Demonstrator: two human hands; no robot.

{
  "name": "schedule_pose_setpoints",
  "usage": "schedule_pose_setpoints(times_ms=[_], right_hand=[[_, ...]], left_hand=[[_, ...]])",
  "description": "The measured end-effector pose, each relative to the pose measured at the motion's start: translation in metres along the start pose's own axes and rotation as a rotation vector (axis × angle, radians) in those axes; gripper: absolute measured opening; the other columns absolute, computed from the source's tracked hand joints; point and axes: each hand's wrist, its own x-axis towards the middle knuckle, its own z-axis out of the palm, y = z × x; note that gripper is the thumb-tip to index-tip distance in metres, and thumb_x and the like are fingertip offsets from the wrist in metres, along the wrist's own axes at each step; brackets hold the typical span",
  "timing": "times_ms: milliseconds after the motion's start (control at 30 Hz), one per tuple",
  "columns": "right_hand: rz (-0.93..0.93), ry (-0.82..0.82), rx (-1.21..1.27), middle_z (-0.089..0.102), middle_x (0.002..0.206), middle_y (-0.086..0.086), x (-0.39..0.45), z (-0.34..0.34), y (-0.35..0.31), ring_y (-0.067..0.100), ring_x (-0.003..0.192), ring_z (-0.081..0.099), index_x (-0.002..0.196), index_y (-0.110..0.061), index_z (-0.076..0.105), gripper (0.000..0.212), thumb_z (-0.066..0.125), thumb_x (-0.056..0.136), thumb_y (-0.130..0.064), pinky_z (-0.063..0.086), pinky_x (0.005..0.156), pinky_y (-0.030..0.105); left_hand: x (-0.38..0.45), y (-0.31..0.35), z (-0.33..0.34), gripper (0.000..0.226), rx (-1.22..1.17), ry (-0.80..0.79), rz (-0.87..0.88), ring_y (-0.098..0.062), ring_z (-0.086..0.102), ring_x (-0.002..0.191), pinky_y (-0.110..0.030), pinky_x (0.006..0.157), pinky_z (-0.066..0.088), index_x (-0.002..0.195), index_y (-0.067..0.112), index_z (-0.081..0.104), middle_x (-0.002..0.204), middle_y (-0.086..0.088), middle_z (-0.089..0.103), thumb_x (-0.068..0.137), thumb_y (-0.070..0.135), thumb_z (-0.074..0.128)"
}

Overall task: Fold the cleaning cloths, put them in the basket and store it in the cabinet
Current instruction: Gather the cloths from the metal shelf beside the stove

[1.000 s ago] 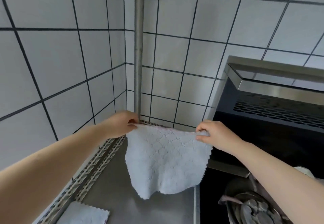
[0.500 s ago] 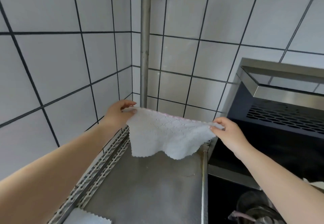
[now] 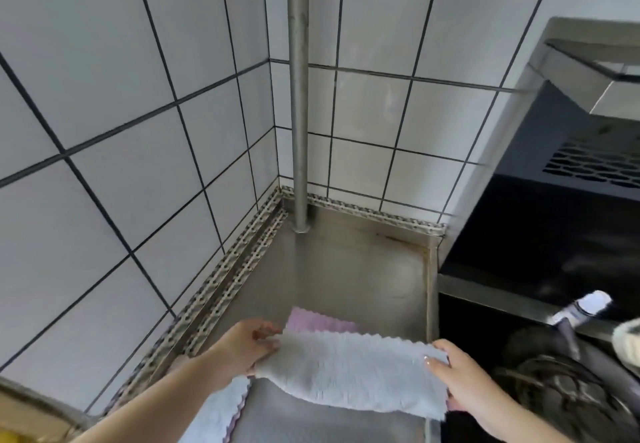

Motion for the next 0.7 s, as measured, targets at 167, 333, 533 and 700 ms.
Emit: schedule_pose_setpoints(times_ms=[167, 333, 533, 700], right_hand=[[0.01, 0.013, -0.231, 0.062, 0.095, -0.001, 0.006, 0.004, 0.026, 0.016, 0.089, 0.062, 0.097, -0.027, 0.055, 0.006, 0.054, 0.092, -0.031, 0.055, 0.084, 0.04], [0.108, 0.026, -0.112, 0.059, 0.103, 0.003, 0.021, 0.005, 0.021, 0.019, 0.089, 0.062, 0.114, -0.019, 0.053, 0.022, 0.05, 0.095, -0.028, 0.057, 0.063, 0.032], [0.133, 0.054, -0.143, 0.061, 0.091, 0.008, 0.044, 0.01, 0.018, 0.023, 0.082, 0.063, 0.117, -0.012, 0.052, 0.026, 0.05, 0.094, -0.024, 0.056, 0.067, 0.038], [0.114, 0.068, -0.247, 0.056, 0.083, 0.004, 0.056, 0.013, 0.013, 0.02, 0.075, 0.06, 0.114, -0.013, 0.052, 0.024, 0.048, 0.095, -0.026, 0.054, 0.065, 0.035]], left_hand=[[0.007, -0.013, 0.013, 0.016, -0.021, 0.031, -0.029, -0.02, 0.062, 0.079, -0.023, 0.056, 0.051, 0.096, 0.021, 0.059, 0.094, -0.004, 0.064, 0.086, 0.008, 0.064], [0.029, -0.011, 0.018, 0.027, 0.061, 0.134, 0.021, -0.028, 0.066, 0.083, -0.036, 0.068, 0.057, 0.114, 0.016, 0.057, 0.102, -0.009, 0.064, 0.087, 0.012, 0.062], [0.064, -0.006, 0.03, 0.028, 0.124, 0.17, 0.022, -0.01, 0.049, 0.041, -0.016, 0.04, 0.039, 0.118, 0.015, 0.059, 0.066, 0.003, 0.058, 0.09, 0.015, 0.057], [0.081, -0.006, 0.036, 0.026, 0.137, 0.223, -0.003, -0.014, 0.055, 0.061, -0.02, 0.048, 0.04, 0.115, 0.016, 0.061, 0.081, -0.001, 0.062, 0.089, 0.014, 0.057]])
